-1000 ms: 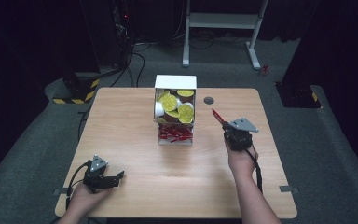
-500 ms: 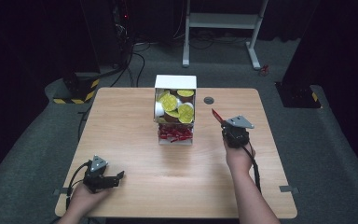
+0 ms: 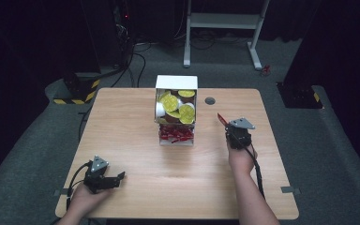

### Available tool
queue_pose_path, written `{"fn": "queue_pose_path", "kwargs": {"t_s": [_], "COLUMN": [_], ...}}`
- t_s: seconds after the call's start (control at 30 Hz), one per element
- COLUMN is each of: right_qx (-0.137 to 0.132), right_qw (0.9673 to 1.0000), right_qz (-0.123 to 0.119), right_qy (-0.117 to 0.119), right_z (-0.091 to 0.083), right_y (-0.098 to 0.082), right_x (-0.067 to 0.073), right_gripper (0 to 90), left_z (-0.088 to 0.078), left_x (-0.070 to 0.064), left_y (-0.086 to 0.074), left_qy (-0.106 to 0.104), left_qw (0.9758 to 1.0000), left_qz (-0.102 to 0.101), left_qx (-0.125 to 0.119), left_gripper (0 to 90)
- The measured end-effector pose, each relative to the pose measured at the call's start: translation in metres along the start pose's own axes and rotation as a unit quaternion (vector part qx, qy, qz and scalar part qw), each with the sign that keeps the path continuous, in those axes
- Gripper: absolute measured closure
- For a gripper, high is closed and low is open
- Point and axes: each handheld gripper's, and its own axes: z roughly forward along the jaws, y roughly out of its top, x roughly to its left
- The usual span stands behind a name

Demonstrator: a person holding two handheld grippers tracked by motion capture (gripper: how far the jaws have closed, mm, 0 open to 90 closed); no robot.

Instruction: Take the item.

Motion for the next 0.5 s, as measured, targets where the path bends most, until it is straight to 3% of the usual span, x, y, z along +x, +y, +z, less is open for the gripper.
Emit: {"fn": "queue_pose_path", "kwargs": {"t_s": [0.5], "right_qx": [0.014], "right_qw": [0.9999], "right_qz": [0.007], "right_qy": [-0.003], "right_z": [0.013], "right_y": [-0.007], "right_x": [-0.002], "right_gripper": [88.6], "left_z": [-0.001], "left_x": [-0.001], "left_y": [-0.001], "left_qy": [0.0], "left_qw": [1.0], "left_qz": [0.003], "left_qx": [0.0], "left_gripper": [15.0]}}
